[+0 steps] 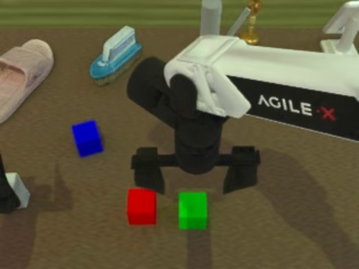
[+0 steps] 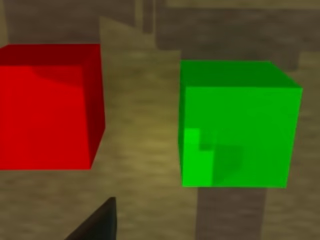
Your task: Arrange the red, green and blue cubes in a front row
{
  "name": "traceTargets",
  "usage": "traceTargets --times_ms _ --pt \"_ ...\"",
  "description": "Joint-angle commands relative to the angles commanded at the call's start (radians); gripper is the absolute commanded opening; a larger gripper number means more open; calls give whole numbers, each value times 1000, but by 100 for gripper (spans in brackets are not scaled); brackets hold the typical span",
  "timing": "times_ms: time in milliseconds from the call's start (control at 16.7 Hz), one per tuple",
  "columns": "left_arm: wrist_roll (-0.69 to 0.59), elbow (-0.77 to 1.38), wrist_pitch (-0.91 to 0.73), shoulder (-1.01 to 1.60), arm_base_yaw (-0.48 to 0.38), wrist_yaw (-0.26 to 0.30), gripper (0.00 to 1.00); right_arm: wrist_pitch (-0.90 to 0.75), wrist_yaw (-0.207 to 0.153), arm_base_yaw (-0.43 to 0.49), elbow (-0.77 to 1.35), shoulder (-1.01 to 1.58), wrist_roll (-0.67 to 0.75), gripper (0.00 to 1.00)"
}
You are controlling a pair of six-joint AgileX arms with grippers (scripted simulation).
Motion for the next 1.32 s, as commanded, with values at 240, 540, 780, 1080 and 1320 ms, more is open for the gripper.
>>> traceTargets --times_ms 240,540,780,1080,1320 --pt "77 131 -85 135 -22 3 100 82 31 -59 -109 -138 -70 100" --pt "264 466 -297 527 -66 3 100 253 91 -213 -417 -492 -241 100" --pt "450 786 -512 962 -110 1 100 414 121 -370 -761 -852 -413 100" --pt "682 1178 -785 1501 -168 -2 100 639 109 -565 -1202 -1335 -620 100" --pt "839 1449 -966 1835 -208 -2 100 845 66 -699 -1475 -1711 -747 100"
